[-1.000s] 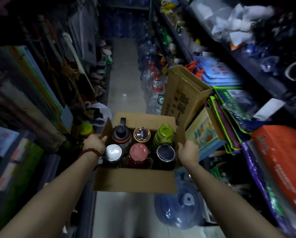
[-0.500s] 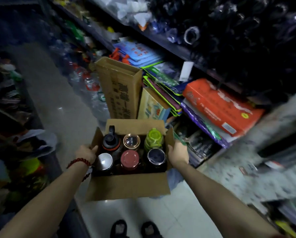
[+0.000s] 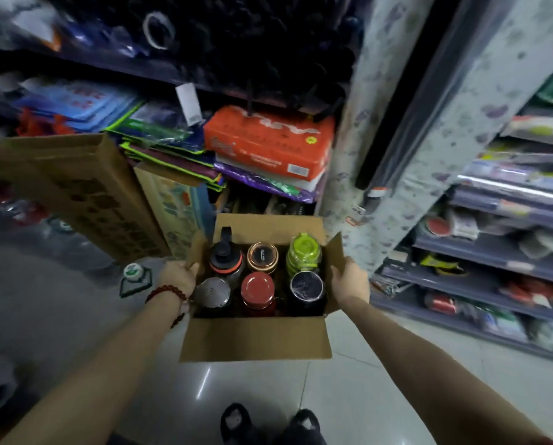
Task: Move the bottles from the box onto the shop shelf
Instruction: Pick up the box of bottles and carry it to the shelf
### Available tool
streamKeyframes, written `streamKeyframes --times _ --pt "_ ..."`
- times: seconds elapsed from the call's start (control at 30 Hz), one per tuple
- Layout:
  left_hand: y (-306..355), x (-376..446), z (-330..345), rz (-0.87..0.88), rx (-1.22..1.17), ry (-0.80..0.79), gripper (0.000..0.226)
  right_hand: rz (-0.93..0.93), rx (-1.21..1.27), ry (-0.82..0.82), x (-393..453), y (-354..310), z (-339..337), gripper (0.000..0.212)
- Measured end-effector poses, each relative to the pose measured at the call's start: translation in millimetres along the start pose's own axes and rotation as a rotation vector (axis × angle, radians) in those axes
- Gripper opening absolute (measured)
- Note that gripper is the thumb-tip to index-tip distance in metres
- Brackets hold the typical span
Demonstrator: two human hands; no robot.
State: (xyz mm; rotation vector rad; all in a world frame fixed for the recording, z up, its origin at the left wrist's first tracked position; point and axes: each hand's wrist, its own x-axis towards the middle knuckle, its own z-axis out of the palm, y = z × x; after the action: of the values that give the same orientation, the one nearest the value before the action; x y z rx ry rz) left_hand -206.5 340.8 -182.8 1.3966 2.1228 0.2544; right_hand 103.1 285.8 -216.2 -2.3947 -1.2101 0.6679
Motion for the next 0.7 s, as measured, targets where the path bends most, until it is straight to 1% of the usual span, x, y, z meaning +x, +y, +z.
streamKeyframes --times 0.1,0.2,0.43,0.6,0.7 --pt "35.6 -7.8 33.1 0.049 -0.01 -0.036 0.037 0.076 0.013 0.062 2.0 44.3 -23.8 0.03" --pt "68.5 -17.0 65.3 0.108 -0.004 -0.132 0.032 0.164 0.057 0.108 -0.4 87.3 -44.2 0.03" --pt "145.5 -39.9 138.6 0.314 0.12 -0.311 0.034 0.422 0.144 0.247 -28.3 177.1 -79.1 0.025" --pt "208.0 -54.7 200.1 0.533 0.277 -0.409 0.035 0.658 0.185 0.349 -57.0 228.5 -89.4 0.025" --pt "243.8 -69.4 236.4 0.645 0.346 -0.498 0.035 0.805 0.177 0.427 -77.9 251.9 -91.7 0.022"
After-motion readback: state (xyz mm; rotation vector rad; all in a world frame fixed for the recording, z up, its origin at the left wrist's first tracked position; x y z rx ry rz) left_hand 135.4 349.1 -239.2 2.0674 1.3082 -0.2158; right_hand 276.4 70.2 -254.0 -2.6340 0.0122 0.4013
